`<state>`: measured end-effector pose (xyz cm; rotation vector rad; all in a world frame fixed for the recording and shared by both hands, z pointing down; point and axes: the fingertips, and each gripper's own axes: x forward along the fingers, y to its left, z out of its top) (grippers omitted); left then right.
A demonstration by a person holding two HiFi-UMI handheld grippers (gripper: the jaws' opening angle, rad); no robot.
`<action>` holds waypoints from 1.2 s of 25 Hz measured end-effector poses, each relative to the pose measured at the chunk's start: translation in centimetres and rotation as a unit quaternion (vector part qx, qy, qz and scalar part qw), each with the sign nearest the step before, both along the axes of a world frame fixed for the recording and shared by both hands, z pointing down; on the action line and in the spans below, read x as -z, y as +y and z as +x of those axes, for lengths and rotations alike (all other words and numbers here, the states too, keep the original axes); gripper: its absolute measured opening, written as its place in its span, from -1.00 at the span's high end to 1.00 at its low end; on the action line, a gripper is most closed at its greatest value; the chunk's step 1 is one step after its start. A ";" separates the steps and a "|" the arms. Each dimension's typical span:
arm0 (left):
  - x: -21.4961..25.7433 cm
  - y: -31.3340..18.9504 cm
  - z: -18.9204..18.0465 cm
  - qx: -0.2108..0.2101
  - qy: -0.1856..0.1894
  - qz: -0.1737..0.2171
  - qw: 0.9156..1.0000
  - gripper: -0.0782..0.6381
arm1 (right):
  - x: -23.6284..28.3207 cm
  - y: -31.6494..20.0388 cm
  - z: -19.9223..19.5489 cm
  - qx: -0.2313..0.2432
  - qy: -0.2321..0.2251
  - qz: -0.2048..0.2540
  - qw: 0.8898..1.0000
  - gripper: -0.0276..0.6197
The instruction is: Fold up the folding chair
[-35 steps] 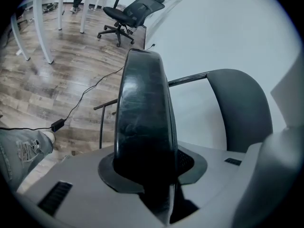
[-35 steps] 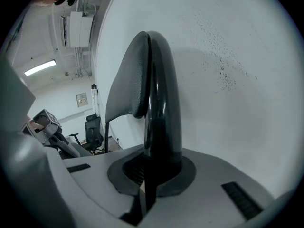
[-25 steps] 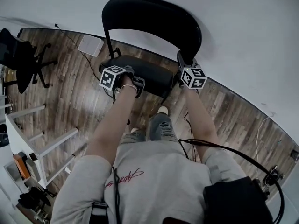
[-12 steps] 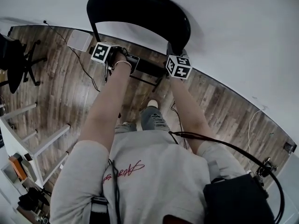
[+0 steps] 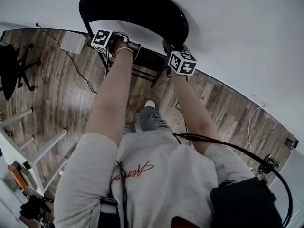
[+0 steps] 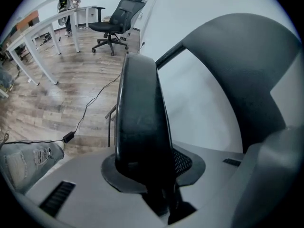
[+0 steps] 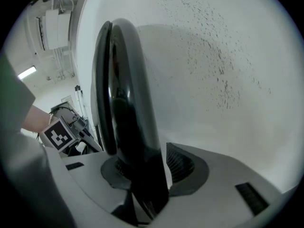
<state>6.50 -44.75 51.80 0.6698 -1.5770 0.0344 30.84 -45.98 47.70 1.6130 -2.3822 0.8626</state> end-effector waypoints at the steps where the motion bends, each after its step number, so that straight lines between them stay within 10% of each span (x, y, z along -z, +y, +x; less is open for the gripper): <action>1: 0.2 -0.2 0.4 -0.001 0.003 -0.004 1.000 0.40 | 0.5 -0.2 0.2 -0.001 0.009 -0.002 1.000 0.50; 14: -0.3 -2.3 1.1 -0.001 -0.001 -0.038 0.999 0.39 | 2.0 1.1 0.0 0.012 0.050 -0.013 0.999 0.27; 17: -0.5 -3.0 1.8 -0.055 -0.002 -0.010 0.998 0.30 | 1.6 2.4 0.0 0.031 0.073 -0.020 0.997 0.25; 21: 0.4 -3.0 2.9 -0.197 0.024 0.045 0.979 -0.05 | 1.9 4.0 0.3 0.037 0.073 -0.013 0.997 0.18; 30: 5.2 0.4 -2.6 -0.323 0.044 0.153 0.933 -0.09 | 5.7 7.0 3.1 -0.002 0.120 0.013 0.993 0.18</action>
